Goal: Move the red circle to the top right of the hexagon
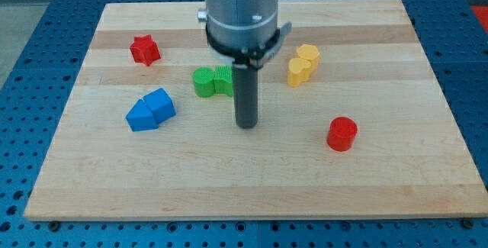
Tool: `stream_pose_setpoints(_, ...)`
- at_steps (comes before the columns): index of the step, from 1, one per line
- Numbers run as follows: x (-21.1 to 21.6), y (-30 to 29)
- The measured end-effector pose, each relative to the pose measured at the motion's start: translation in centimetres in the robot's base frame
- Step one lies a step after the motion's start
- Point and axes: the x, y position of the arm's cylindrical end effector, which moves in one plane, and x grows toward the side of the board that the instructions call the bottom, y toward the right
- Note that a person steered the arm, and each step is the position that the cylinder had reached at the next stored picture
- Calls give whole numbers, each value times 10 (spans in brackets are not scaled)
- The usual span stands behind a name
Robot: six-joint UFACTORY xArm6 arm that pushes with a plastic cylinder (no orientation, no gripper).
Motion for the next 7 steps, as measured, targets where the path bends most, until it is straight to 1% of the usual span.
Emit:
stream_pose_setpoints(1,42,22)
stream_pose_setpoints(2,61,71)
stream_pose_setpoints(3,55,98)
stream_pose_setpoints(5,26,139)
stream_pose_setpoints(7,19,172)
